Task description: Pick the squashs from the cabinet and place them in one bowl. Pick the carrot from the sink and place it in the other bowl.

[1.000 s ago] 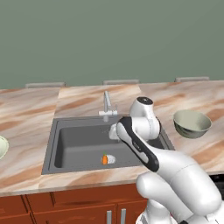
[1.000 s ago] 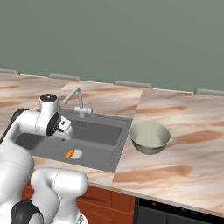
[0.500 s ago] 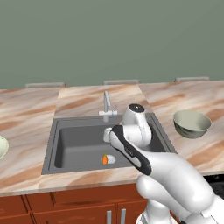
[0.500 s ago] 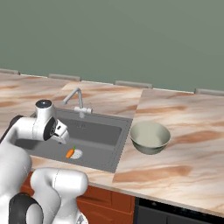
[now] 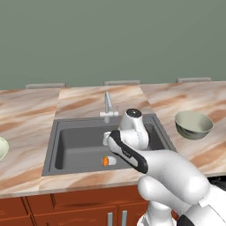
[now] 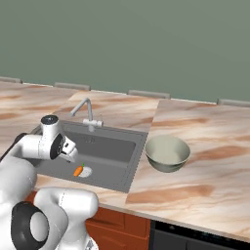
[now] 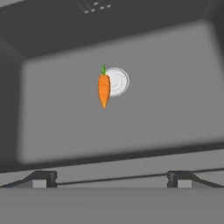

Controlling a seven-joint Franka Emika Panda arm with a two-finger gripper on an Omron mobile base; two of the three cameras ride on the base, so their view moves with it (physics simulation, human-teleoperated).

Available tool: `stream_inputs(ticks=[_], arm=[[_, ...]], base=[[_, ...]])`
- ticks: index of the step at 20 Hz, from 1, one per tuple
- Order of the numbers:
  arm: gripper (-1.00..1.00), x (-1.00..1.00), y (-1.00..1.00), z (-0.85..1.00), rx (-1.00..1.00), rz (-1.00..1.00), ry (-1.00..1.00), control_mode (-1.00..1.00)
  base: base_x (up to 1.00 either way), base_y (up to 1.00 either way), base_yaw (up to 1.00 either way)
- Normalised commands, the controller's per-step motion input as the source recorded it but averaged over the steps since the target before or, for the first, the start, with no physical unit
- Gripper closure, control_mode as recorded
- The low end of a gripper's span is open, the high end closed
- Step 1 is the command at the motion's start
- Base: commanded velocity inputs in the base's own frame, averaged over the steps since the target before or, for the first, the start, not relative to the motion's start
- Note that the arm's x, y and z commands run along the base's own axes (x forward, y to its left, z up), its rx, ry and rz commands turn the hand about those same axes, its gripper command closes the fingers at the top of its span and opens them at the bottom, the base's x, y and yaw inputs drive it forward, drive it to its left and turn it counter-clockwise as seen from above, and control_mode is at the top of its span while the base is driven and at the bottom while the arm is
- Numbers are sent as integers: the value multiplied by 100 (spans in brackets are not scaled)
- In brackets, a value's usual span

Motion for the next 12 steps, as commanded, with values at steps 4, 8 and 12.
stream_inputs(ticks=[4,8,12], arm=[[-100,10,4,-25,-9,0,0,-100],[-100,13,3,-21,-4,0,0,-100],[-100,17,1,-21,-2,0,0,-100]], base=[[0,0,0],[0,0,0],[0,0,0]])
